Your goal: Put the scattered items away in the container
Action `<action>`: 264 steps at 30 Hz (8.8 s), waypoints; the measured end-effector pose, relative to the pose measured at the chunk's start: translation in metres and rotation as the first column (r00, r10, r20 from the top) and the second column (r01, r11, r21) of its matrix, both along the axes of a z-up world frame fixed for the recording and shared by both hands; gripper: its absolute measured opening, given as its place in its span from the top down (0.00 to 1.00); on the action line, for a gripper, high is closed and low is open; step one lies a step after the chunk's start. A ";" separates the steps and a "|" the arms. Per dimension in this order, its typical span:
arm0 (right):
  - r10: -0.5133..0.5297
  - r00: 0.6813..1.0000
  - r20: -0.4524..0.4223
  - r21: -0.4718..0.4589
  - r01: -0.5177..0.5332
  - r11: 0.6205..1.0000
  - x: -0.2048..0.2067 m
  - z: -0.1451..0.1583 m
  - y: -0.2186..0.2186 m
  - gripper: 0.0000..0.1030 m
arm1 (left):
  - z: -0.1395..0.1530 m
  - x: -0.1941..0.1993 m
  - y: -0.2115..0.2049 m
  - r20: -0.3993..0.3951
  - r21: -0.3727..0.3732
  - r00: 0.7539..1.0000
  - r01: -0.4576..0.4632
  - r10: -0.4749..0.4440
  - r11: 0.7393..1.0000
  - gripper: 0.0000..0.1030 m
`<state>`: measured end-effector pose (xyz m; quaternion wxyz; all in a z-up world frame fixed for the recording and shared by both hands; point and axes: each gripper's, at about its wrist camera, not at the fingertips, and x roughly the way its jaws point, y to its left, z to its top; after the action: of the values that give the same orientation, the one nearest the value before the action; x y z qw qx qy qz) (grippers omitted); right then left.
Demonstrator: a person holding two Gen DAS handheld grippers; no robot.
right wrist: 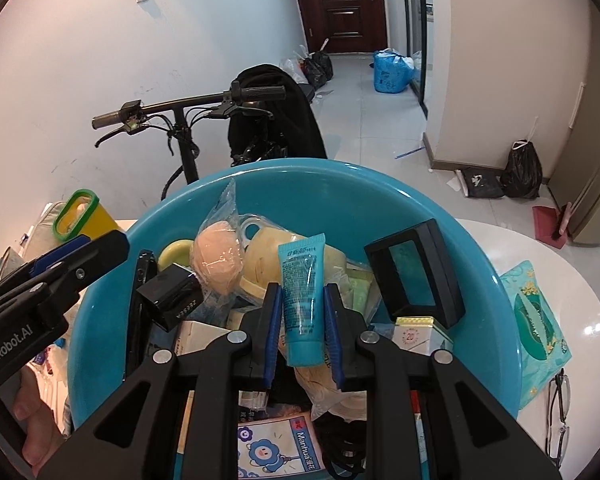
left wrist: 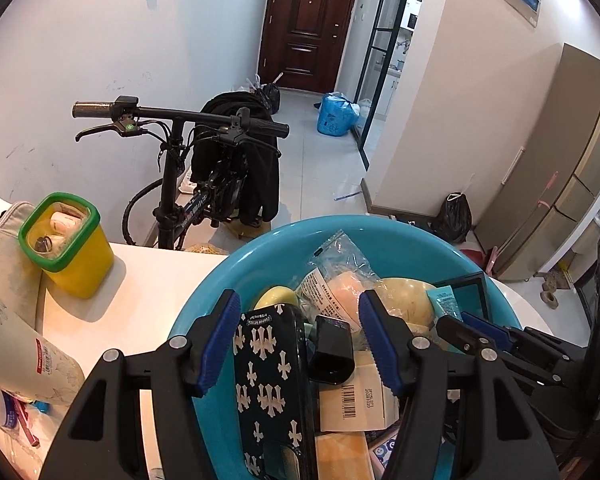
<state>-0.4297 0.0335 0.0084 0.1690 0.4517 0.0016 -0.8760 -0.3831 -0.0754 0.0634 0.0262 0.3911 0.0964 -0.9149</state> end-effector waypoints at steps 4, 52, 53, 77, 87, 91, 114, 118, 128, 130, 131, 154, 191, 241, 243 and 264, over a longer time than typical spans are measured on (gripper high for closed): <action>-0.011 1.000 0.009 -0.007 0.011 1.000 -0.001 -0.001 0.003 0.81 | 0.002 0.002 -0.001 -0.007 -0.003 1.000 0.000 0.000 1.000 0.38; -0.128 0.858 -0.497 -0.163 0.053 0.985 0.117 0.149 0.056 0.01 | 0.132 0.140 0.026 -0.533 -0.199 0.845 -0.072 -0.047 0.977 0.00; -0.128 0.852 -0.509 -0.166 0.048 0.985 0.121 0.153 0.057 0.01 | 0.134 0.144 0.028 -0.542 -0.204 0.839 -0.074 -0.050 0.976 0.00; -0.102 0.738 -0.667 -0.204 -0.049 0.978 0.197 0.190 0.075 0.01 | 0.175 0.221 0.019 -0.641 -0.104 0.767 -0.064 -0.017 0.993 0.00; -0.137 0.669 -0.731 -0.212 -0.032 0.977 0.226 0.197 0.075 0.01 | 0.184 0.285 0.032 -0.796 -0.088 0.603 -0.188 0.044 0.978 0.00; -0.142 0.687 -0.712 -0.263 -0.074 0.962 0.229 0.200 0.087 0.01 | 0.186 0.294 0.029 -0.808 -0.069 0.587 -0.162 0.040 0.984 0.00; -0.172 0.639 -0.750 -0.288 -0.081 0.954 0.256 0.205 0.096 0.01 | 0.184 0.290 0.021 -0.768 0.046 0.637 -0.049 0.067 0.998 0.00; -0.174 0.617 -0.767 -0.291 -0.092 0.952 0.269 0.208 0.101 0.01 | 0.185 0.313 0.011 -0.798 0.110 0.596 0.007 0.084 0.994 0.00; -0.170 0.605 -0.778 -0.379 -0.236 0.895 0.321 0.221 0.129 0.00 | 0.205 0.357 0.042 -0.814 -0.108 0.570 0.038 -0.110 0.993 0.00; -0.157 0.618 -0.771 -0.383 -0.252 0.889 0.329 0.223 0.128 0.00 | 0.206 0.365 0.051 -0.817 -0.161 0.562 -0.011 -0.127 0.987 0.00; -0.141 0.623 -0.770 -0.363 -0.244 0.899 0.333 0.223 0.125 0.00 | 0.206 0.372 0.054 -0.824 -0.183 0.553 -0.048 -0.126 0.982 0.00; -0.135 0.664 -0.735 -0.260 -0.092 0.961 0.442 0.186 0.143 0.00 | 0.153 0.465 0.048 -0.698 -0.135 0.713 -0.042 -0.065 0.990 0.00; -0.222 0.710 -0.668 -0.148 0.165 0.975 0.408 0.005 0.123 0.00 | -0.028 0.419 0.055 -0.529 -0.123 0.848 -0.094 0.014 0.988 0.00; -0.210 0.796 -0.568 -0.057 0.216 0.975 0.381 -0.031 0.115 0.00 | -0.063 0.405 0.066 -0.473 -0.179 0.881 -0.080 -0.014 0.981 0.00; -0.199 0.787 -0.584 -0.059 0.204 0.977 0.384 -0.030 0.113 0.00 | -0.063 0.405 0.066 -0.470 -0.176 0.883 -0.080 -0.013 0.981 0.00; -0.191 0.785 -0.590 -0.073 0.184 0.980 0.387 -0.029 0.114 0.00 | -0.062 0.405 0.069 -0.482 -0.182 0.875 -0.066 -0.031 0.981 0.00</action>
<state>-0.0431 0.1475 -0.0201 0.0750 0.1518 0.0043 -0.9856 0.0220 -0.0066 0.0013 0.0472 0.1453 0.0144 -0.9882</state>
